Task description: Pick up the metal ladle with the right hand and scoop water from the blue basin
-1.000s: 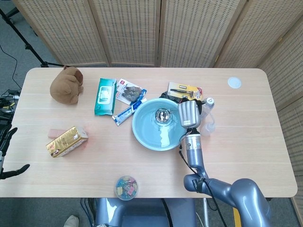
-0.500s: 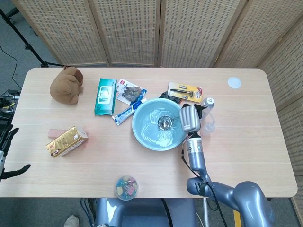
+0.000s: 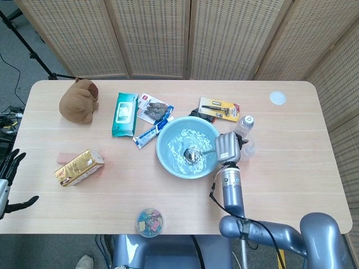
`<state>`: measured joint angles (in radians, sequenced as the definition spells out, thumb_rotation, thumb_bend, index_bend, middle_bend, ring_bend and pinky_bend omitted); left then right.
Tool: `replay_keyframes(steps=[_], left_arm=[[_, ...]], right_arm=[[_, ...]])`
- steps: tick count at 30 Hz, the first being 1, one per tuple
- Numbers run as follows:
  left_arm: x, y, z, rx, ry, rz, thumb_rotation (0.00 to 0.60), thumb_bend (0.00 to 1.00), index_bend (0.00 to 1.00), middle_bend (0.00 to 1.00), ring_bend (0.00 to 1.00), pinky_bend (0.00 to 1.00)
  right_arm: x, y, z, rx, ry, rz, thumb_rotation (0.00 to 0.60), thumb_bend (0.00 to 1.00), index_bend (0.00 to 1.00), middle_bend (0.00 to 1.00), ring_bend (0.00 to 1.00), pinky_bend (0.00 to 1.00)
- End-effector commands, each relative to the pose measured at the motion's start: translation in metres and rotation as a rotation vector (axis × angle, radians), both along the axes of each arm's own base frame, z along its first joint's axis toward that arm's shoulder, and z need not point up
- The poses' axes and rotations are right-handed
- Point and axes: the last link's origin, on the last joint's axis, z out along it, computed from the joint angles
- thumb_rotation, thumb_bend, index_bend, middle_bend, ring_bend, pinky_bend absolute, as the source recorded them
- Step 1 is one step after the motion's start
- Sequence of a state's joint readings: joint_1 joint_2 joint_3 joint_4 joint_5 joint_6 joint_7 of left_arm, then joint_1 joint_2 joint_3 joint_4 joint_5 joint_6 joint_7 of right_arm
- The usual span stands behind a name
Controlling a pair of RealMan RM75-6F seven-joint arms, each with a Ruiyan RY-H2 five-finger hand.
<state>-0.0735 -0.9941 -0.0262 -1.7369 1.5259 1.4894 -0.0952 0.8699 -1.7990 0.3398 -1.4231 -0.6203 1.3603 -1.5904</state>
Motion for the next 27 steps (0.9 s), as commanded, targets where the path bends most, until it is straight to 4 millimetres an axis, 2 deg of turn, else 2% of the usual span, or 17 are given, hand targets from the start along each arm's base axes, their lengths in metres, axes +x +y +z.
replay_keyframes(steps=[1,15,27], left_arm=[[0.001,-0.001,0.0,0.001,-0.001,-0.003,0.6,0.0,0.0,0.0,0.0,0.0],[0.001,-0.002,0.001,0.003,-0.009,-0.008,0.6,0.0,0.0,0.0,0.0,0.0],[0.001,-0.004,0.004,0.011,-0.013,-0.012,0.6,0.0,0.0,0.0,0.0,0.0]], right_arm=[[0.006,-0.004,0.018,-0.02,-0.052,-0.038,0.6,1.0,0.88,0.86,0.79,0.93],[0.035,-0.005,0.053,-0.038,-0.273,-0.11,0.6,1.0,0.88,0.87,0.79,0.93],[0.054,-0.003,0.069,-0.056,-0.277,-0.119,0.6,1.0,0.88,0.87,0.79,0.93]])
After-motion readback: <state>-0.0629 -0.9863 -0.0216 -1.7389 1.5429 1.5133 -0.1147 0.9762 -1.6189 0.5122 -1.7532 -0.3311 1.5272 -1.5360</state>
